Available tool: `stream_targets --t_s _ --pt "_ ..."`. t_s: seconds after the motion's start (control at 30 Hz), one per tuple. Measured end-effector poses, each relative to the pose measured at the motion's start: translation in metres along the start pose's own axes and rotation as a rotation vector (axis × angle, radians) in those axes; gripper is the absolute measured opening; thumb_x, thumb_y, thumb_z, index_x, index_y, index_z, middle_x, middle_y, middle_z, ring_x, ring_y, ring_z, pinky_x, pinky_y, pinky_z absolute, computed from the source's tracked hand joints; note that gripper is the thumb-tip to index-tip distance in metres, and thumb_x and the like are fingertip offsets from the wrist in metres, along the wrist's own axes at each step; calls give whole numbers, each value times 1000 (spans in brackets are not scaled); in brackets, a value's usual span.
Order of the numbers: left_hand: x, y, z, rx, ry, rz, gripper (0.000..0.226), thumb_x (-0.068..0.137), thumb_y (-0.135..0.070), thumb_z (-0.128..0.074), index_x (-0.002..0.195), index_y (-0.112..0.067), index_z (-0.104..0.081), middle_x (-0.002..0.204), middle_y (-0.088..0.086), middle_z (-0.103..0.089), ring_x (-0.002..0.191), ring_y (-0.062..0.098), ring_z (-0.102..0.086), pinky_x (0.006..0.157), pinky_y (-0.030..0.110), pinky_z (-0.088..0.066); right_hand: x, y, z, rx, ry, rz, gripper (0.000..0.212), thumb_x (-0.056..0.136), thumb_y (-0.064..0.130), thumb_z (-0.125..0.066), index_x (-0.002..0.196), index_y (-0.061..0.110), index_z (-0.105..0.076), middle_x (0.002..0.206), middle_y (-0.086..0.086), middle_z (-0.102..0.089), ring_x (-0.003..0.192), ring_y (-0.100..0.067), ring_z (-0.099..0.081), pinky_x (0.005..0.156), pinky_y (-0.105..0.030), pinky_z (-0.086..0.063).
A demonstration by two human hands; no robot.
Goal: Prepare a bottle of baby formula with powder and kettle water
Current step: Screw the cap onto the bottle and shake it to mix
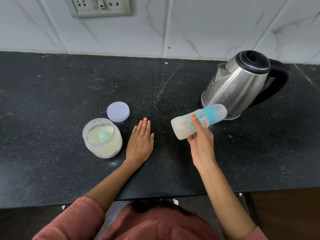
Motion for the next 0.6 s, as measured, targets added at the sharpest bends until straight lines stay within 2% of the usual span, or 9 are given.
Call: stream_targets --t_s 0.1,0.17,0.23,0.3,0.37,0.43,0.53,0.6 --pt "0 1 0 -12 2 0 71 86 -41 1 142 -4 -21 152 12 -18 141 25 -16 113 35 -9 -15 -23 -12 -328 179 -94 20 80 11 -64 98 19 -61 102 -2 -69 91 -11 -66 82 -28 -55" --pt "0 0 0 -11 4 -2 71 85 -40 0 142 -3 -21 152 13 -19 141 25 -16 113 36 -9 -25 -34 -13 -544 279 -152 21 75 8 -69 92 20 -65 97 -2 -71 87 -9 -68 79 -25 -55" --pt "0 1 0 -14 2 1 70 86 -40 -2 142 -3 -23 151 13 -20 140 26 -18 113 35 -9 -21 -24 -12 -477 251 -115 19 75 5 -68 87 20 -66 89 2 -72 82 -9 -68 76 -24 -56" --pt "0 1 1 -16 -9 3 68 88 -39 -3 141 -3 -24 151 13 -22 140 26 -19 112 35 -10 -11 -9 -9 -219 133 -74 16 80 6 -63 88 20 -63 82 7 -72 78 -6 -68 75 -25 -55" --pt "0 1 1 -4 -5 3 69 88 -40 -2 142 -4 -22 151 12 -20 140 25 -17 113 35 -9 -3 1 -3 -63 32 -22 15 85 10 -59 91 23 -59 88 8 -69 82 -6 -66 79 -27 -54" --pt "0 0 0 -3 -5 1 70 87 -40 0 142 -4 -21 152 12 -19 141 24 -16 113 35 -9 -5 -2 -7 -138 65 -15 15 84 10 -59 93 23 -59 93 5 -67 88 -8 -65 84 -30 -53" --pt "0 0 -1 0 10 -3 71 86 -41 2 143 -4 -17 153 12 -14 141 24 -12 114 35 -6 -20 -24 -18 -515 252 -81 20 76 9 -69 91 20 -63 93 1 -70 91 -13 -67 82 -28 -54" --pt "0 0 -2 -1 16 0 69 87 -41 1 144 -5 -15 153 11 -12 142 22 -10 114 33 -4 -21 -21 -17 -551 253 -73 25 67 11 -74 90 19 -65 92 0 -70 89 -13 -67 83 -29 -54"
Point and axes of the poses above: each hand's wrist, its own x-axis towards the middle knuckle, its own z-axis out of the back of the hand, y = z × x, the point moved 10 cm from there along x, towards the middle knuckle
